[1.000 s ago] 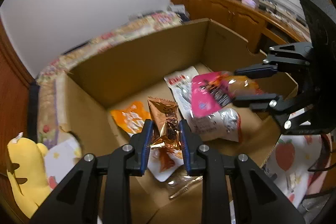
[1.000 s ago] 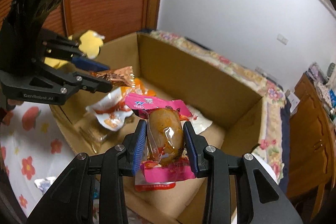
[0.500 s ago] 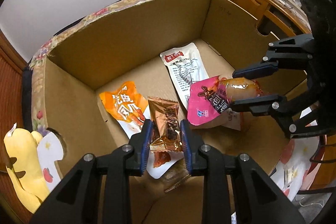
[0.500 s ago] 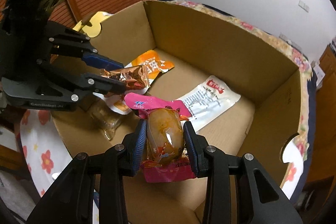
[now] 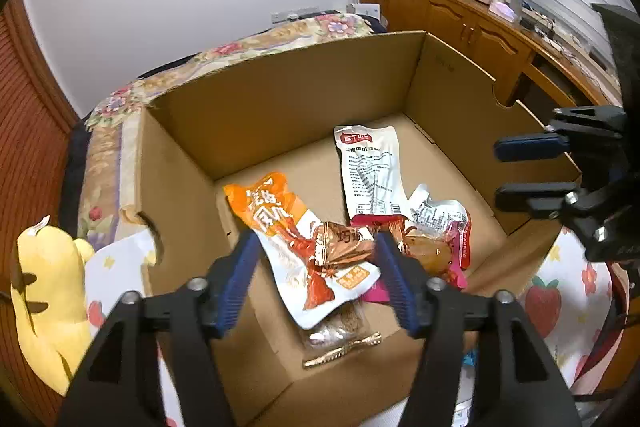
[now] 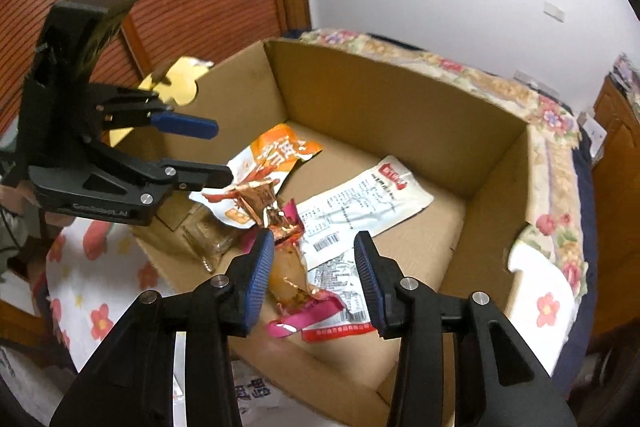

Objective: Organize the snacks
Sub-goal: 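Lower into the box and open the left tool while the right tool releases the egg pouch, then move both tools back toward the remaining snacks on the tablecloth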

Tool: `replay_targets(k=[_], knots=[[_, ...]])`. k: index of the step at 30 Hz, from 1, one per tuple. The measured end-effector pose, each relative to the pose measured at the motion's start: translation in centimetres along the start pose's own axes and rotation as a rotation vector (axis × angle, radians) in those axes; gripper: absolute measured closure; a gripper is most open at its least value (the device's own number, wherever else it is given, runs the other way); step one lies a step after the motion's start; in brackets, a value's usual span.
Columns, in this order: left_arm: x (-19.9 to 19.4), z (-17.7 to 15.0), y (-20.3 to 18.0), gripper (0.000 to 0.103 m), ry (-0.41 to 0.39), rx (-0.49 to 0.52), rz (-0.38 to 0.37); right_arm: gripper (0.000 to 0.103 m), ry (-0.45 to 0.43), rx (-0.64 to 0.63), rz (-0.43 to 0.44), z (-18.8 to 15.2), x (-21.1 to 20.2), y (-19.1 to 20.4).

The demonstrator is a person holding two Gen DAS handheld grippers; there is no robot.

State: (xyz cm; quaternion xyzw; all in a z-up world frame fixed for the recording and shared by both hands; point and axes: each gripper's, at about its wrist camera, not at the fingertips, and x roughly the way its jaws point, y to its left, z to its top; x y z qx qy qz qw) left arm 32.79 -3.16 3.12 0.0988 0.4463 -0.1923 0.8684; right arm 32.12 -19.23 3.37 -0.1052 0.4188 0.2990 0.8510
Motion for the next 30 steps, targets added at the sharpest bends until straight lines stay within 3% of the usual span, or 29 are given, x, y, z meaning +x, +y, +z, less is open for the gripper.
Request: replay_targets(k=[3,7,10,12,15,18,30], knots=[[-1.2,-0.5,-0.2,0.027,-0.036,0.000,0.019,0.061,-0.033,0.019,-0.019,-0.4,-1.6,0.1],[-3.8,-1.3,-0.8,0.025,-0.097,0.006,0.043,0.061,-0.082,0.026,-0.064,-1.0,-4.1,0.5],[-5.4,-2.2,-1.4,0.014,-0.138,-0.005,0.058,0.059,-0.119,0.048,-0.084,-1.6,-6.0,1.0],[-6.7,-2.9,-1.9,0.011,-0.171,-0.004,0.069,0.045,-0.145,0.063,-0.103,-2.2,-7.3,1.3],[-8.0,-4.2,-2.9,0.005,-0.201,0.010,0.061,0.035,-0.173,0.089,-0.127,-3.1,-8.8,1.7],[-8.8,-5.6,-3.5,0.005,-0.219,0.012,0.046,0.028,-0.197,0.091,-0.160,-4.3,-9.8,2.5],[-9.1,-12.5,-5.6,0.005,-0.225,-0.021,0.008,0.028,-0.185,0.111,-0.149,-9.8,-10.4,6.1]])
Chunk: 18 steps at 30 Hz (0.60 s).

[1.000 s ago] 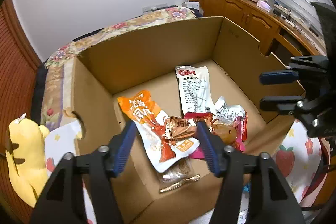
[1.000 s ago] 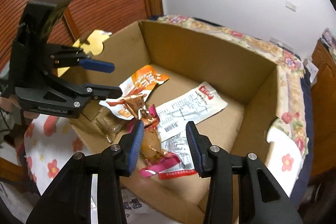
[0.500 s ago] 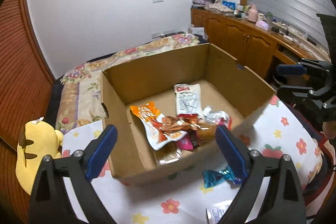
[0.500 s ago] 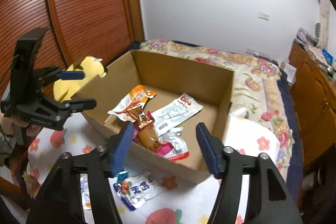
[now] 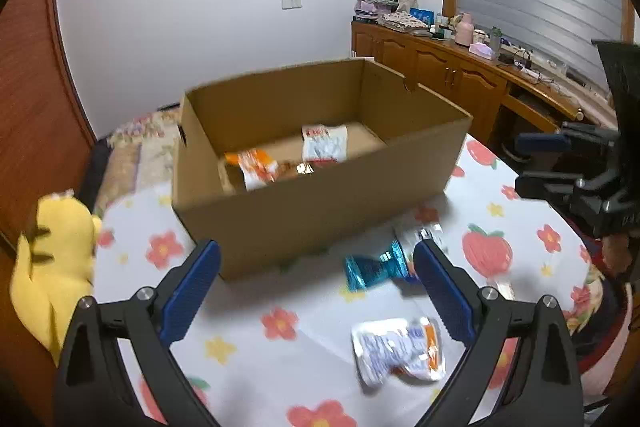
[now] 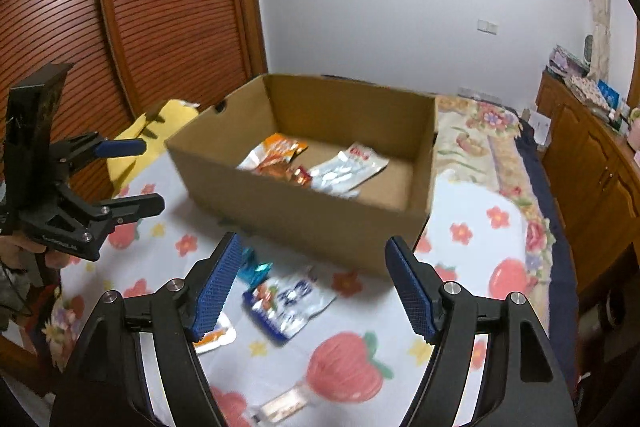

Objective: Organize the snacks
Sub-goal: 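Move both tools back toward the remaining snacks on the tablecloth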

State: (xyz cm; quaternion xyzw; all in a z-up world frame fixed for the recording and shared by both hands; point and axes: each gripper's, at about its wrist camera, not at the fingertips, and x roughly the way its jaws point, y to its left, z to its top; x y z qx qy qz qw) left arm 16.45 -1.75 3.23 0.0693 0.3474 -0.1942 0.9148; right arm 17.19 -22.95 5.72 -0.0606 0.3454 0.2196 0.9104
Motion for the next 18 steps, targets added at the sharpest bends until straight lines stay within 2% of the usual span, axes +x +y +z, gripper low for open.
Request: replay_targets(k=[9,13,18], knots=[[1.0,-5.7,-1.3,0.005,0.030,-0.031,-0.026,0.034,0.030,0.031,0.020,-6.2,0.7,2.2],[1.2,-7.3,-1.8,0.005,0.058,-0.021,-0.041,0.034,0.048,0.057,0.012,-8.7,1.0,2.6],[1.3,-8.9,-2.0,0.005,0.086,0.005,-0.026,0.035,0.077,0.102,0.017,-11.1,0.9,2.4]])
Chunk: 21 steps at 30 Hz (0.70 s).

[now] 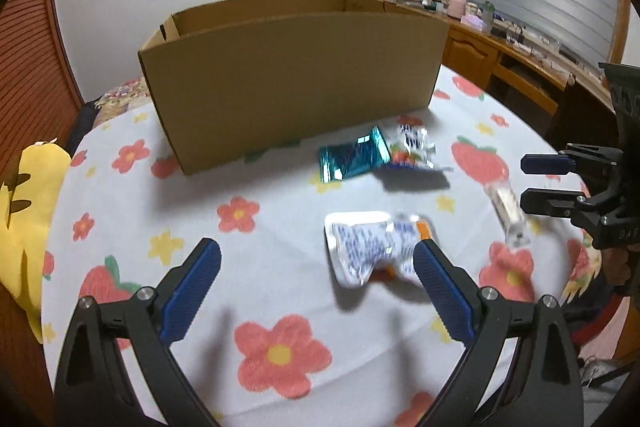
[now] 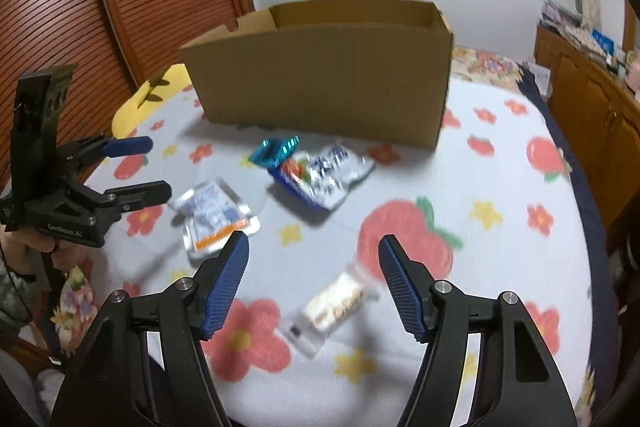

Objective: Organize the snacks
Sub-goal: 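Move both tools back toward the remaining snacks on the tablecloth, then grasp the silver pouch with the left tool while the right tool grasps the wrapped bar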

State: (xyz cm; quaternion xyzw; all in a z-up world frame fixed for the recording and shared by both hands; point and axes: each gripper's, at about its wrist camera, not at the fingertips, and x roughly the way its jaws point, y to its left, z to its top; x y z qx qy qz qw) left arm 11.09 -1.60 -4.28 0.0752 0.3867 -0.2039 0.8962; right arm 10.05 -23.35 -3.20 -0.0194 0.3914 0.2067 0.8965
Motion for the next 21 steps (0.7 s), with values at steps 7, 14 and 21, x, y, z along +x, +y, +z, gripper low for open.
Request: replay_targets(k=[7,14,21], knots=[[1.1,-1.2,-0.3,0.005,0.055,0.040,0.021,0.038,0.043,0.041,0.005,-2.5,0.4,-0.5],[2.5,-1.2,-1.1,0.006,0.098,0.090,0.038,0.043,0.046,0.080,0.017,-3.1,1.1,-0.9],[3.4,-0.6,-2.1,0.006,0.106,0.134,0.055,0.061,0.032,0.054,-0.019,-3.1,2.0,-0.4]])
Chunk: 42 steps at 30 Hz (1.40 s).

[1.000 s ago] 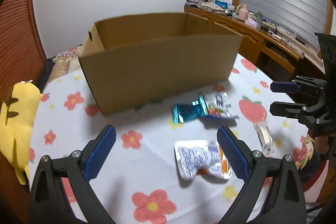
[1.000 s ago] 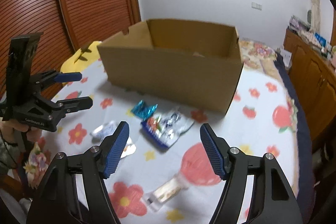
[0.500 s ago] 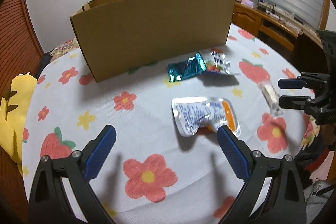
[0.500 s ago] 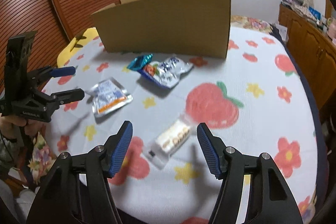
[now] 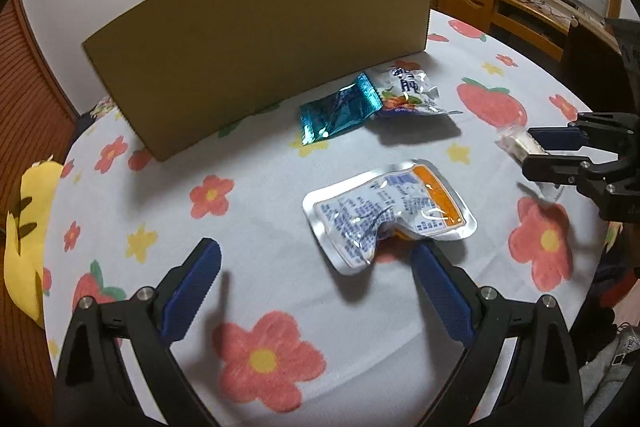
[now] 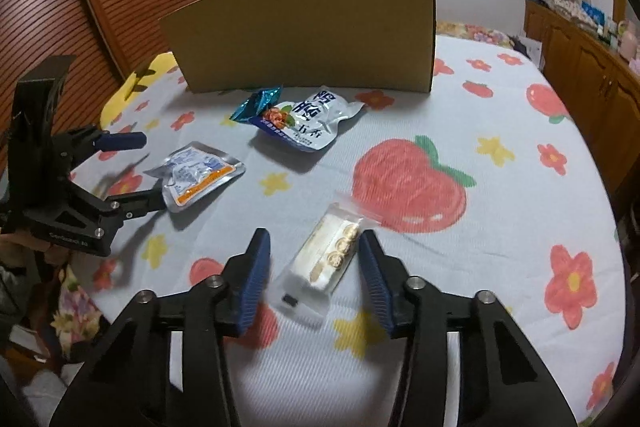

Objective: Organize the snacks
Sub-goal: 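Grasp the silver pouch with the left tool while the right tool grasps the wrapped bar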

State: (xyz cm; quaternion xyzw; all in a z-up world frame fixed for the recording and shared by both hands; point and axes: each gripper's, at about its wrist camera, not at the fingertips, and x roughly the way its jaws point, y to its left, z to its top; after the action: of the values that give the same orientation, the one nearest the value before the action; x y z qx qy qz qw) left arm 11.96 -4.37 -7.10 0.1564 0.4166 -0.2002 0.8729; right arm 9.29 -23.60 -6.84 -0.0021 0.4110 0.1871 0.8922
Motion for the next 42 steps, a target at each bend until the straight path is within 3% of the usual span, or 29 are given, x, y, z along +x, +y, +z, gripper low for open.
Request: replay_targets(k=[3,11,16,19,21,25,27,29,37,38,39,42], knots=[[0.2,0.7,-0.5,0.006,-0.010,0.019,0.002,0.066,-0.009,-0.008,-0.017,0.0,0.2,0.0],[0.9,2.5,-1.7,0.006,-0.021,0.067,-0.004,0.066,-0.030,0.000,-0.027,-0.1,0.4,-0.1],[1.3,3.4,-2.2,0.006,-0.017,0.075,-0.065,0.066,-0.036,-0.019,-0.037,-0.2,0.5,0.1],[1.7,3.6,-2.1,0.014,-0.001,0.059,-0.083,0.066,-0.041,-0.027,-0.043,-0.3,0.5,0.2],[1.9,3.6,-2.0,0.027,0.011,0.049,-0.085,0.066,-0.045,-0.034,-0.050,-0.4,0.5,0.3],[1.9,3.3,-1.7,0.041,0.021,0.034,-0.108,0.066,-0.050,-0.053,-0.072,-0.5,0.6,0.6],[1.6,3.2,-1.6,0.060,0.021,0.026,-0.130,0.066,-0.052,-0.055,-0.076,-0.5,0.6,0.7],[1.2,3.0,-1.9,0.068,0.005,0.039,-0.120,0.066,-0.055,-0.055,-0.079,-0.5,0.6,0.7],[-0.2,2.0,-0.9,0.071,-0.027,-0.033,-0.165,0.066,-0.062,-0.075,-0.111,-0.7,0.7,1.2],[-0.4,2.0,-0.7,0.072,-0.033,-0.045,-0.173,0.066,-0.062,-0.073,-0.111,-0.7,0.6,1.2],[-0.6,1.9,-0.6,0.080,-0.041,-0.057,-0.177,0.066,-0.060,-0.074,-0.111,-0.7,0.6,1.2],[-1.2,1.7,-0.1,0.080,-0.063,-0.094,-0.184,0.067,-0.059,-0.075,-0.110,-0.7,0.6,1.1]])
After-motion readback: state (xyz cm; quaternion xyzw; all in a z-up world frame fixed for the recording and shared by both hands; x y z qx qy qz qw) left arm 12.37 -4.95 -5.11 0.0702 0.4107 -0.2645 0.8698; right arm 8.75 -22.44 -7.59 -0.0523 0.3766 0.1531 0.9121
